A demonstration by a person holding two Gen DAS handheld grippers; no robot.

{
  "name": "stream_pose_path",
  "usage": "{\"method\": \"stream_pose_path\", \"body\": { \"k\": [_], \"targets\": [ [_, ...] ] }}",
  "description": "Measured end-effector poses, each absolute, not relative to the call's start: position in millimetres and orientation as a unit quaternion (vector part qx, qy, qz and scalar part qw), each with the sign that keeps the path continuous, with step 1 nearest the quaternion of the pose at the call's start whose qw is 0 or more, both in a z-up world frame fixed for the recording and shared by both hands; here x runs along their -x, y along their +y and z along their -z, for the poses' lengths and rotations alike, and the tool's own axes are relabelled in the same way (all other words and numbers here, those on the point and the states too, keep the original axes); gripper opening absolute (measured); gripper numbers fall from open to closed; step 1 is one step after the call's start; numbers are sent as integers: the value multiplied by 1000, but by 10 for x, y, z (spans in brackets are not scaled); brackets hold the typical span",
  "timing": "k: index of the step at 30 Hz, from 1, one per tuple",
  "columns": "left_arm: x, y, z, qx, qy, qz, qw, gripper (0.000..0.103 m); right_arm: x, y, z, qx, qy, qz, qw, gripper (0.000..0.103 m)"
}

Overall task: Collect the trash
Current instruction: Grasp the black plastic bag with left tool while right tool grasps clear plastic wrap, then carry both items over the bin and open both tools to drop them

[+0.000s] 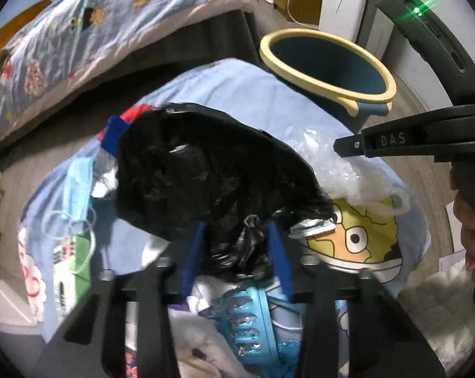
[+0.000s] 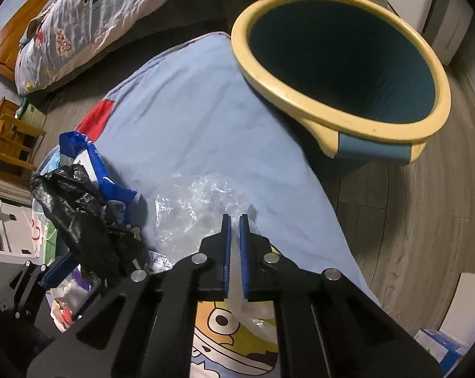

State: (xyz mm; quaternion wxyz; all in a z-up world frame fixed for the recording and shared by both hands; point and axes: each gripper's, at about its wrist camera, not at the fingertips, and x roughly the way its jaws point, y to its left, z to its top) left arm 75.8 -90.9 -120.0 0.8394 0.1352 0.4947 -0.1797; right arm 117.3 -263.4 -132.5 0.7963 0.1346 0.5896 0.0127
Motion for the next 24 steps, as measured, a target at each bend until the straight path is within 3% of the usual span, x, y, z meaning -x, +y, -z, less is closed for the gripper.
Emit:
{"method": "stream_pose_path", "body": {
  "k": [4, 19, 24],
  "targets": [
    [-749, -832, 1030, -125, 477, 171, 853, 17, -1247, -2639, 1164, -129, 571, -5, 811, 3],
    [-909, -685, -17, -88, 366, 166, 912, 15, -1582, -3034, -120, -127, 445, -59, 884, 3],
    [-1197, -981, -49, -104, 369, 193, 903, 15, -1812, -3541, -112, -137, 430, -26, 892, 3]
  ]
}}
